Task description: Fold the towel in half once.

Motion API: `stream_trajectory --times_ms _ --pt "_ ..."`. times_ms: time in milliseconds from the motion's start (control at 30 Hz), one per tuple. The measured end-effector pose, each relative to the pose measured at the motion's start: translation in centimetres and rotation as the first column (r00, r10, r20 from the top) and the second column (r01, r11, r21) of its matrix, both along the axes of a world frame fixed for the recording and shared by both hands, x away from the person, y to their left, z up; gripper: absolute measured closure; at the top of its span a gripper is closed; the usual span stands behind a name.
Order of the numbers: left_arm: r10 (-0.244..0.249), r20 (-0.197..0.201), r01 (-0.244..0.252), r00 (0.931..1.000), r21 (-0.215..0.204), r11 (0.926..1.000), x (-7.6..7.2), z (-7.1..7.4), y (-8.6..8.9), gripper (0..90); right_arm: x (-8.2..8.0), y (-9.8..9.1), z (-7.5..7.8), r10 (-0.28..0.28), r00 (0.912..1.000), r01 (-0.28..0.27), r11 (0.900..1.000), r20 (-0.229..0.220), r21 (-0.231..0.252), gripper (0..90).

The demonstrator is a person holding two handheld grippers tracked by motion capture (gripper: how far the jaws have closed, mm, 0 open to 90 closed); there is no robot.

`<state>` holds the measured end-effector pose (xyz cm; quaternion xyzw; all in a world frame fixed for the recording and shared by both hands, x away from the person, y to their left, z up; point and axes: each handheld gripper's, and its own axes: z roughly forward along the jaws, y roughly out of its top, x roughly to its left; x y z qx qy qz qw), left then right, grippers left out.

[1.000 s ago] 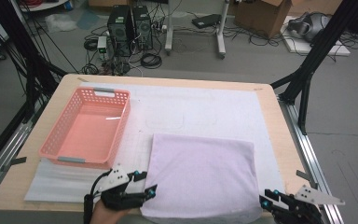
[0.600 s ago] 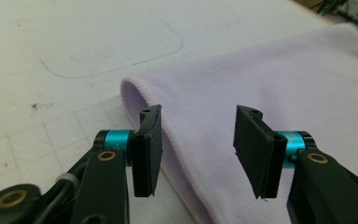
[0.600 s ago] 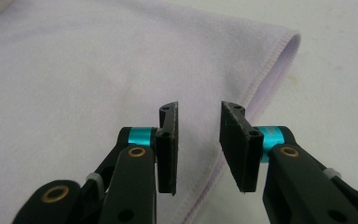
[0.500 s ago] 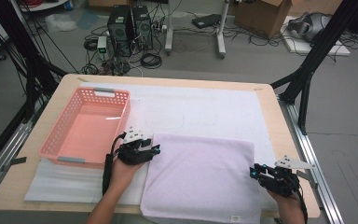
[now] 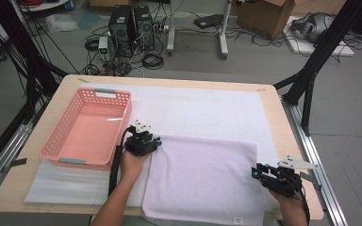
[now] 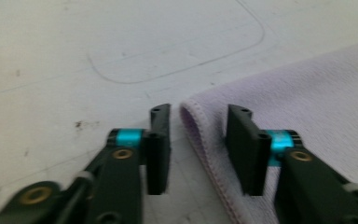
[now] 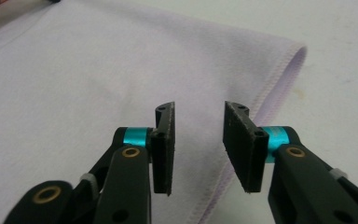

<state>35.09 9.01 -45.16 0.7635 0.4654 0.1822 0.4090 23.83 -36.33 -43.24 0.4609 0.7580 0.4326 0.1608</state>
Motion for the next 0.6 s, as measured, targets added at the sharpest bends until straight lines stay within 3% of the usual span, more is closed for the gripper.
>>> stream_trajectory --times_ms 67,133,233,367,433,500,533,567,600 --pt "-0.029 -0.008 0.029 0.9995 -0.004 0.9996 -0.2 0.0 -0.2 44.7 0.5 -0.1 0.0 -0.041 0.9992 0.041 0.9992 -0.004 -0.005 56.3" --pt "-0.042 -0.003 0.042 0.9991 0.009 0.9991 -0.4 0.0 -0.4 43.2 1.4 -0.1 -0.1 -0.078 0.9968 0.077 0.9969 -0.017 -0.013 53.0" --pt "-0.061 0.007 0.061 0.9981 0.033 0.9976 -0.6 0.0 -0.6 51.7 3.2 0.3 -0.6 -0.133 0.9900 0.132 0.9907 -0.046 -0.035 48.3" --pt "-0.073 -0.013 0.073 0.9972 0.003 0.9973 -0.7 0.0 -0.7 68.5 5.2 1.4 -1.5 -0.150 0.9855 0.141 0.9847 -0.080 -0.102 48.2" --pt "-0.071 -0.011 0.071 0.9974 -0.021 0.9973 -1.0 -0.1 -0.8 75.0 5.5 1.7 -1.4 -0.147 0.9860 0.137 0.9839 -0.079 -0.114 56.1" --pt "-0.083 0.001 0.083 0.9965 -0.005 0.9965 -1.3 -0.1 -1.1 83.7 5.6 1.7 -1.3 -0.115 0.9897 0.106 0.9884 -0.085 -0.109 69.7" --pt "-0.077 -0.001 0.077 0.9971 -0.006 0.9970 -1.3 -0.1 -1.2 84.3 5.6 1.8 -1.3 -0.099 0.9907 0.090 0.9910 -0.093 -0.100 82.9" --pt "-0.069 -0.010 0.069 0.9975 -0.025 0.9973 -1.3 -0.1 -1.0 84.6 5.6 1.8 -1.3 -0.069 0.9913 0.061 0.9955 -0.112 -0.072 84.0" --pt "-0.063 -0.024 0.062 0.9977 -0.046 0.9970 -1.2 -0.1 -0.8 84.8 5.5 2.0 -1.3 -0.071 0.9907 0.062 0.9949 -0.116 -0.080 84.8"
